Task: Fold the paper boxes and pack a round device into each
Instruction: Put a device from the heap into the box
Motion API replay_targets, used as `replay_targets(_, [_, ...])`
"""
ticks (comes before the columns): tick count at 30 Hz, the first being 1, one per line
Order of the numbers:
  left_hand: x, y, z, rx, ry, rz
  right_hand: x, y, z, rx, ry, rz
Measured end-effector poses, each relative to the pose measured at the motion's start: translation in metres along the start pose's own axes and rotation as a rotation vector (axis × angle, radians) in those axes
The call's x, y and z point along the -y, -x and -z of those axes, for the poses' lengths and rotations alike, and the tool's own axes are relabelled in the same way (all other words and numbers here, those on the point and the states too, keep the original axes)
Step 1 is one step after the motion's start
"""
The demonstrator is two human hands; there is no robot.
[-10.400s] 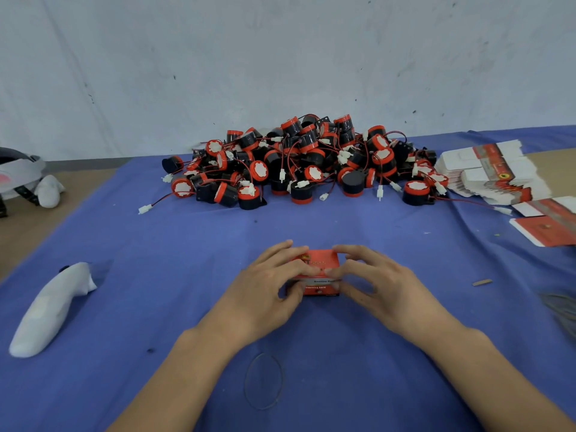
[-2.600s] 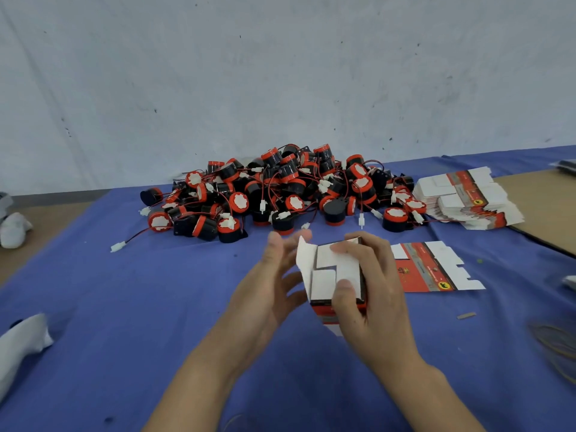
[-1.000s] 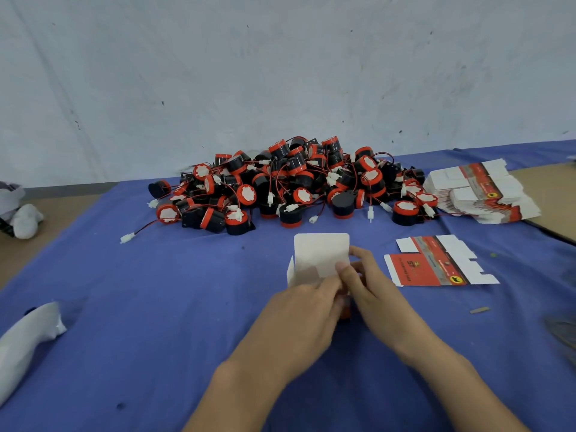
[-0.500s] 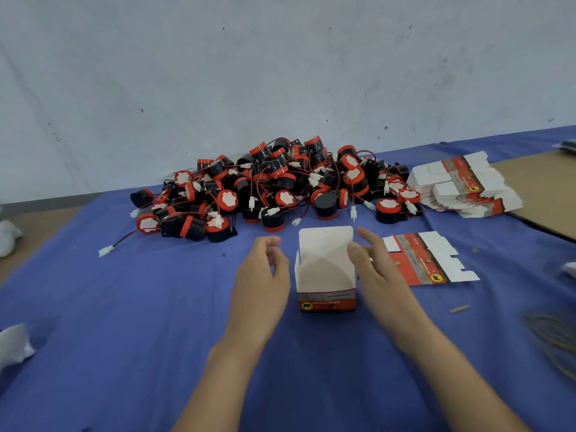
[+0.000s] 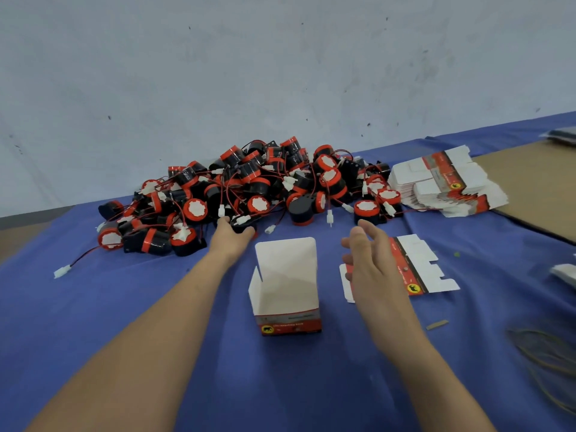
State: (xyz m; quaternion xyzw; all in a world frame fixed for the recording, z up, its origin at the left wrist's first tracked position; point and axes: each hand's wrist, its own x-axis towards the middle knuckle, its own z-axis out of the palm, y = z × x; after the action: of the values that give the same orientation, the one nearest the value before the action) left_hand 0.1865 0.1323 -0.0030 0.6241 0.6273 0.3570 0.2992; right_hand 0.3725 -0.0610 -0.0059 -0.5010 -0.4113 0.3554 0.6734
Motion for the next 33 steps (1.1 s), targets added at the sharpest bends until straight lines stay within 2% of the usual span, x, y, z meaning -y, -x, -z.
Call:
replay_targets(5, [-0.002, -0.017, -0.012, -0.084, -0.020, 0.054, -0.005, -0.010, 0.009, -0.057, 0.039, 0.021])
replay_targets(8, [-0.016, -0.007, -0.008, -0.175, 0.117, 0.045, -0.002, -0.010, 0.008, -0.090, 0.030, 0.038])
replay_targets(12, [-0.060, 0.028, 0.032, -0.501, 0.302, -0.235, 0.006, -0.005, 0.002, -0.112, 0.074, 0.098])
replay_targets(14, [-0.082, 0.054, 0.058, -0.572, 0.342, -0.432, 0.013, 0.000, -0.002, -0.130, 0.080, 0.148])
replay_targets(16, [-0.097, 0.090, 0.081, -0.549, 0.311, -0.608, 0.025, 0.008, -0.006, -0.150, 0.066, 0.207])
replay_targets(18, [-0.103, 0.131, 0.095, -0.458, 0.185, -0.752, 0.041, 0.018, -0.011, -0.127, 0.021, 0.264])
replay_targets(21, [-0.098, 0.185, 0.098, -0.263, -0.132, -0.887, 0.064, 0.033, -0.020, 0.039, -0.038, 0.314])
replay_targets(23, [-0.092, 0.211, 0.088, -0.159, -0.294, -0.949, 0.072, 0.041, -0.029, 0.198, -0.080, 0.264])
replay_targets(25, [-0.087, 0.227, 0.076, -0.086, -0.308, -0.956, 0.073, 0.051, -0.037, 0.324, -0.122, 0.243])
replay_targets(27, [-0.081, 0.235, 0.070, -0.028, -0.203, -0.922, 0.067, 0.061, -0.041, 0.357, -0.153, 0.244])
replay_targets(29, [-0.072, 0.237, 0.069, -0.022, -0.102, -0.839, 0.064, 0.064, -0.041, 0.321, -0.262, 0.186])
replay_targets(33, [-0.055, 0.227, 0.082, -0.111, -0.225, -0.717, 0.058, 0.050, -0.040, 0.208, -0.413, 0.056])
